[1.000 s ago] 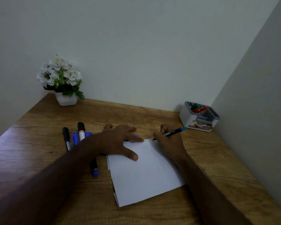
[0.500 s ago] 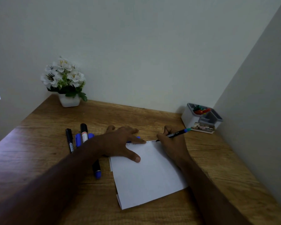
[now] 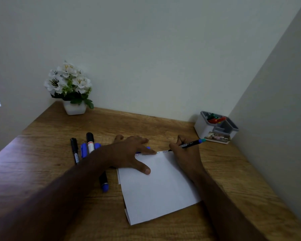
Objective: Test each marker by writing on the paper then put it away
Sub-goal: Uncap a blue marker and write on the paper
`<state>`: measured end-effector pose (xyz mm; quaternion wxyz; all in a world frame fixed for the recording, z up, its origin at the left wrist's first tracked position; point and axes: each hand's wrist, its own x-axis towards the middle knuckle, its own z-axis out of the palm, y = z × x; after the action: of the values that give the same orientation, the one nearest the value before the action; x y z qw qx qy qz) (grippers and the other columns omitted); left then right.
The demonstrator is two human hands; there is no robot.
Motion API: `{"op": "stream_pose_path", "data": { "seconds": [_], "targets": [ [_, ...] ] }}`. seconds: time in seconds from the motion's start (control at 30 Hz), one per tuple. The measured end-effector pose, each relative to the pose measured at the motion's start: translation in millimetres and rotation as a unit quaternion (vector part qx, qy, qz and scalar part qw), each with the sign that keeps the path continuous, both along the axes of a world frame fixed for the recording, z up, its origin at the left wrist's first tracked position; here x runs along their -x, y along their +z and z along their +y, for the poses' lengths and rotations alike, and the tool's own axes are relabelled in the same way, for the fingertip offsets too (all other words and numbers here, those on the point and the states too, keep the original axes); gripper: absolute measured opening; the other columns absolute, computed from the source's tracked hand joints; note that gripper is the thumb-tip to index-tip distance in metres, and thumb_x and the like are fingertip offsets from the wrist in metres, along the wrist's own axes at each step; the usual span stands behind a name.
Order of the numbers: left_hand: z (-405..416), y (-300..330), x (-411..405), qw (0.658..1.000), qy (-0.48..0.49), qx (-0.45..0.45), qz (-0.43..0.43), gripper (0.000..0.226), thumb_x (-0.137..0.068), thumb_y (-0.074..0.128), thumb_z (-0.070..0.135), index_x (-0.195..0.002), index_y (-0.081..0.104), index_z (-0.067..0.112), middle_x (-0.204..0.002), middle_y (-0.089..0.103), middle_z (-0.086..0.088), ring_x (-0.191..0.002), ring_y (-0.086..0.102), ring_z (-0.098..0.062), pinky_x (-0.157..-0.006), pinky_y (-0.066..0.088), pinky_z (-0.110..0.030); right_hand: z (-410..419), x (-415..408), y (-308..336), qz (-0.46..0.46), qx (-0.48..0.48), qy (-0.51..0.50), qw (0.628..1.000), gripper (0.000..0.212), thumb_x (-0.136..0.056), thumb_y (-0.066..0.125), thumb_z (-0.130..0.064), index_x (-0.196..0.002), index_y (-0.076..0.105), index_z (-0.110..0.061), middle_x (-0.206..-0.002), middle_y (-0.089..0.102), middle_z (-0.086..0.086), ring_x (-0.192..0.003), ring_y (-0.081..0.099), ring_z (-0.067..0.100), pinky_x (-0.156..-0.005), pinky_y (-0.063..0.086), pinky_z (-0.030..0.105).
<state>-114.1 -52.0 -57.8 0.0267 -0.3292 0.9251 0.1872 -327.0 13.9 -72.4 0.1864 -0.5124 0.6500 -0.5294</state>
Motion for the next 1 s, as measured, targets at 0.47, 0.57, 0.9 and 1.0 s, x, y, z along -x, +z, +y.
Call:
{"op": "stream_pose_path", "data": {
  "seconds": [0.47, 0.57, 0.9, 1.0],
  "targets": [
    [-1.4, -2.5, -0.3, 1.0, -0.001, 0.003, 0.001, 0.073, -0.077, 0.055, 0.072, -0.142, 0.028, 0.054, -0.162, 0.007, 0.008, -0.149, -0.002, -0.015, -0.115, -0.006, -0.058, 1.3, -1.3, 3.4, 0.009, 0.0, -0.025, 1.0, 0.026, -0.075, 0.065, 0.006, -0.062, 0.045, -0.005, -0.059, 0.05, 0.021, -0.062, 0.059, 0.023, -0.054, 0.039, 0.044],
    [-2.4, -3.5, -0.3, 1.0, -0.002, 0.004, 0.004, 0.073, -0.077, 0.055, 0.072, -0.142, 0.029, 0.054, -0.162, 0.007, 0.009, -0.149, -0.002, -0.014, -0.115, -0.005, -0.058, 1.1, -2.1, 2.6, 0.031, -0.004, -0.022, 0.999, 0.031, -0.074, 0.066, 0.003, -0.06, 0.042, -0.01, -0.052, 0.043, 0.005, -0.048, 0.044, 0.01, -0.046, 0.035, 0.03],
    [-2.2, -3.6, -0.4, 1.0, -0.002, 0.001, 0.004, 0.073, -0.077, 0.056, 0.072, -0.143, 0.028, 0.054, -0.163, 0.006, 0.009, -0.149, -0.003, -0.014, -0.115, -0.006, -0.058, -0.1, -1.8, 3.0, 0.014, -0.008, -0.02, 1.0, 0.032, -0.076, 0.066, 0.003, -0.06, 0.041, -0.012, -0.052, 0.039, -0.001, -0.049, 0.036, 0.009, -0.047, 0.032, 0.027],
    [-1.7, -2.9, -0.4, 1.0, -0.002, 0.003, 0.004, 0.073, -0.077, 0.056, 0.072, -0.143, 0.028, 0.054, -0.162, 0.006, 0.009, -0.149, -0.003, -0.014, -0.115, -0.006, -0.057, -0.9, 0.0, 3.9, -0.008, -0.002, -0.035, 0.999, 0.029, -0.076, 0.064, 0.004, -0.062, 0.041, -0.009, -0.055, 0.038, 0.005, -0.051, 0.046, 0.021, -0.052, 0.036, 0.041]
  ]
}}
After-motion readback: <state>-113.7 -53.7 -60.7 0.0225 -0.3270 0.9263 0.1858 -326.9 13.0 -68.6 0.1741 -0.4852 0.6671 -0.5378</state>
